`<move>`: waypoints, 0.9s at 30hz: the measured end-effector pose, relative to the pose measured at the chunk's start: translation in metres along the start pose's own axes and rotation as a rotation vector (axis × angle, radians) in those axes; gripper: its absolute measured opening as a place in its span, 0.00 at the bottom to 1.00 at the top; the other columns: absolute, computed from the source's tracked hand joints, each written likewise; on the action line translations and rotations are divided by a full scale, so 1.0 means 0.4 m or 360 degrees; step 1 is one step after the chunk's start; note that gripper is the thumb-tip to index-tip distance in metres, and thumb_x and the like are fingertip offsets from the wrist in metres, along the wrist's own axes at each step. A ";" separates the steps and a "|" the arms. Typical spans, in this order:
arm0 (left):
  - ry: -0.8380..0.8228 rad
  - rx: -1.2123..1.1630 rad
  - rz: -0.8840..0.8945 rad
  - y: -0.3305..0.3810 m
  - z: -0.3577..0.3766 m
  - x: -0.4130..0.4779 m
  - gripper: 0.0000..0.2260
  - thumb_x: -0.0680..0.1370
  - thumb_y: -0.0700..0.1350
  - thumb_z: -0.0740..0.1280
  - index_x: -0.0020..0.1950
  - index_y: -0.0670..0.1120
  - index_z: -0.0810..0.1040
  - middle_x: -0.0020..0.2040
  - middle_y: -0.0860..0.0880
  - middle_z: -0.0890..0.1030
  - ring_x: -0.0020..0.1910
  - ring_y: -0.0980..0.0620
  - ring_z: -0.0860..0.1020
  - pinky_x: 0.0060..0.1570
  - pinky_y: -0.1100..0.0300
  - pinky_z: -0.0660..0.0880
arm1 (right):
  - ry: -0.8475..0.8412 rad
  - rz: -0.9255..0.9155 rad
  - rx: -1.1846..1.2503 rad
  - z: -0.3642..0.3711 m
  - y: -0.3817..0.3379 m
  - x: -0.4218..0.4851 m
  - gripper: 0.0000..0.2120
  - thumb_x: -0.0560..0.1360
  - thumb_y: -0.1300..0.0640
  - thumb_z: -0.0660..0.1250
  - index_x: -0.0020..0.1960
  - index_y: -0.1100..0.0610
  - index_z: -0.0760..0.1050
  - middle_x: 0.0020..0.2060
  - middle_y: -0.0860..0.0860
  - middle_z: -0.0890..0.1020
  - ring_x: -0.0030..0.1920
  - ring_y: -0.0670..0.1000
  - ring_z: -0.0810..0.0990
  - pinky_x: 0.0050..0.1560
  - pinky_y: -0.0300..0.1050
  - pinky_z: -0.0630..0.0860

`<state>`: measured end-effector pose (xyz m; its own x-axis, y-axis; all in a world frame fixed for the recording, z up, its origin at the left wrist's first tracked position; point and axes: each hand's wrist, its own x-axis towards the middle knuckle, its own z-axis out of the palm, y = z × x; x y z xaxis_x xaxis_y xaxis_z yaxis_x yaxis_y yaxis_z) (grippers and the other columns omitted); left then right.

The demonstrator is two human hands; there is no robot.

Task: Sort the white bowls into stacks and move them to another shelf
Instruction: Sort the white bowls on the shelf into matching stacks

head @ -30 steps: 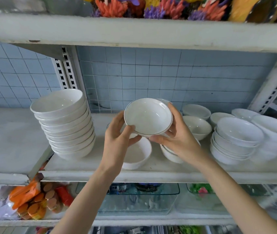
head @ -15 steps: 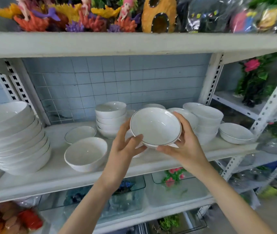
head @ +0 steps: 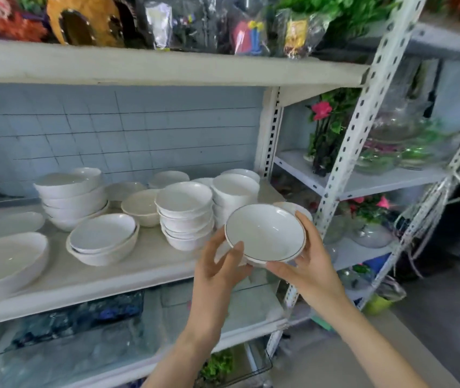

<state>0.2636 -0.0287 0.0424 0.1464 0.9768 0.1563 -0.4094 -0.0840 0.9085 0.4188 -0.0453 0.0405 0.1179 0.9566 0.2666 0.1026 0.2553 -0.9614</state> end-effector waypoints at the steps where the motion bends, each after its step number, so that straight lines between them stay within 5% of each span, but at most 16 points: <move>1: -0.0008 0.0003 -0.0018 -0.015 0.020 0.007 0.11 0.78 0.41 0.64 0.60 0.46 0.76 0.50 0.54 0.84 0.50 0.53 0.82 0.46 0.60 0.80 | 0.0035 0.0025 0.0032 -0.024 0.012 0.002 0.52 0.54 0.45 0.81 0.72 0.45 0.58 0.65 0.38 0.70 0.58 0.34 0.74 0.52 0.31 0.75; 3: -0.0023 0.0032 -0.0048 -0.046 0.056 0.027 0.11 0.78 0.42 0.63 0.61 0.45 0.75 0.48 0.56 0.84 0.50 0.53 0.82 0.46 0.62 0.79 | 0.0065 0.0080 0.0045 -0.069 0.036 0.014 0.48 0.57 0.52 0.79 0.71 0.46 0.60 0.64 0.41 0.71 0.56 0.32 0.75 0.48 0.29 0.75; 7: -0.0095 0.0014 -0.0109 -0.110 0.115 0.081 0.10 0.80 0.42 0.61 0.61 0.46 0.75 0.50 0.58 0.84 0.53 0.57 0.81 0.46 0.64 0.78 | 0.0104 0.0180 0.0028 -0.141 0.077 0.059 0.53 0.48 0.44 0.83 0.69 0.44 0.62 0.62 0.41 0.73 0.58 0.36 0.76 0.51 0.32 0.75; 11: -0.0142 0.0133 -0.0114 -0.182 0.153 0.179 0.12 0.82 0.41 0.58 0.63 0.47 0.73 0.55 0.56 0.82 0.56 0.59 0.79 0.52 0.66 0.76 | 0.0139 0.0234 -0.0086 -0.196 0.117 0.133 0.44 0.56 0.55 0.78 0.67 0.45 0.62 0.60 0.41 0.73 0.59 0.38 0.74 0.56 0.35 0.75; 15: -0.0143 0.0327 -0.0045 -0.251 0.173 0.284 0.13 0.82 0.42 0.57 0.66 0.47 0.73 0.63 0.53 0.77 0.62 0.60 0.74 0.59 0.70 0.70 | 0.0147 0.0238 -0.0193 -0.236 0.149 0.222 0.37 0.63 0.67 0.76 0.65 0.48 0.63 0.57 0.42 0.72 0.50 0.30 0.75 0.45 0.27 0.74; 22: -0.0080 0.0397 -0.0045 -0.328 0.194 0.393 0.14 0.82 0.42 0.56 0.67 0.47 0.70 0.63 0.50 0.77 0.62 0.57 0.73 0.64 0.64 0.68 | 0.0105 0.0253 -0.0446 -0.271 0.201 0.329 0.33 0.64 0.66 0.76 0.58 0.44 0.63 0.54 0.36 0.69 0.48 0.22 0.70 0.45 0.19 0.66; 27: -0.0005 0.0433 0.0009 -0.354 0.185 0.405 0.16 0.83 0.40 0.55 0.70 0.50 0.68 0.66 0.58 0.73 0.64 0.68 0.69 0.65 0.72 0.64 | 0.0021 0.0245 -0.0504 -0.267 0.226 0.355 0.35 0.63 0.65 0.78 0.58 0.42 0.63 0.56 0.38 0.70 0.50 0.23 0.69 0.47 0.19 0.66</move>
<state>0.4120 0.1269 -0.0321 0.1477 0.9757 0.1621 -0.1531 -0.1394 0.9783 0.5504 0.0987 -0.0010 0.1685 0.9780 0.1230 0.3837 0.0499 -0.9221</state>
